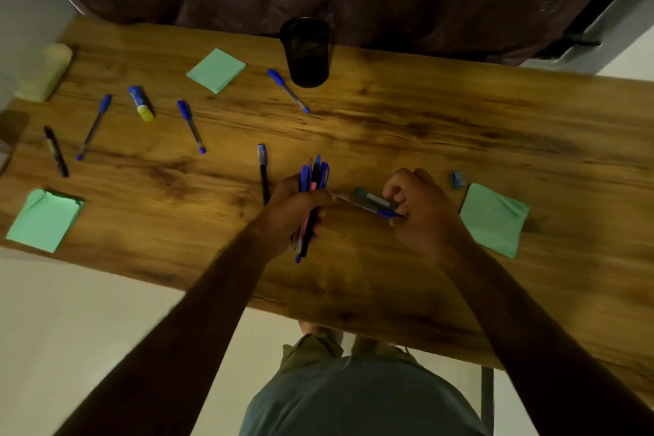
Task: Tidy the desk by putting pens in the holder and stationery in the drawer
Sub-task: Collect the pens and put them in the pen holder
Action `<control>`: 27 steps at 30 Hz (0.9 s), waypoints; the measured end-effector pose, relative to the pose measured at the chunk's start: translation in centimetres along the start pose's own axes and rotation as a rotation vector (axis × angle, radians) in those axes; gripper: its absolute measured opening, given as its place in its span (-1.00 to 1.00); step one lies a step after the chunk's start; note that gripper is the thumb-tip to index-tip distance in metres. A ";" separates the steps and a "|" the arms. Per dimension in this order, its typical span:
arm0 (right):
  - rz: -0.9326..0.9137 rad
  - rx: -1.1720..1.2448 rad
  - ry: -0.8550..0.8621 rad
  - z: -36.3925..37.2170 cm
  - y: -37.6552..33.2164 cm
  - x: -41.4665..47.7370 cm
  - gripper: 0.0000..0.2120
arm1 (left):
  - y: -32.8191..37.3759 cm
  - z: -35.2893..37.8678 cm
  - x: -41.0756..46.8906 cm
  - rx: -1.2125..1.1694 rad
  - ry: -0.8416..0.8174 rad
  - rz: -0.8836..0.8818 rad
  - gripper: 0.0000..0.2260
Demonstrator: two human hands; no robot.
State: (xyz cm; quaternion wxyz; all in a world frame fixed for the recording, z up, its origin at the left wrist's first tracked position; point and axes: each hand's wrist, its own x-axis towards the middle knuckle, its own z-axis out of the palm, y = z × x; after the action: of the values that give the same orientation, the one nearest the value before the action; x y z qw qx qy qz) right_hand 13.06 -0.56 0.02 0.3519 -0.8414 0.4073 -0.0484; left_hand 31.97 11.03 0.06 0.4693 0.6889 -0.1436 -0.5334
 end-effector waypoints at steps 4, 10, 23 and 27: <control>-0.055 0.229 -0.014 -2.0 -0.5 0.3 -0.49 | 0.7 1.7 -0.5 -0.054 0.082 0.111 -0.89; -0.034 0.588 -0.115 -3.3 -2.6 1.6 -0.49 | 1.1 2.9 -1.6 -0.063 -0.042 0.190 -0.79; 0.111 0.726 0.123 0.1 -9.2 9.0 -0.67 | 4.3 -3.3 3.2 -0.023 -0.314 0.265 -0.71; 0.229 0.817 0.095 1.1 -11.3 11.2 -0.63 | 7.0 -5.8 5.9 -0.102 -0.334 0.328 -0.80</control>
State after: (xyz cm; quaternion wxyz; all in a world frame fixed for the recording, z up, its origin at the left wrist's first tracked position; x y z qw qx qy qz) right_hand 28.27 -3.30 4.03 0.6402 -0.5790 0.4613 -0.2053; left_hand 41.48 6.16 2.11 0.5537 0.5341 -0.3021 -0.5629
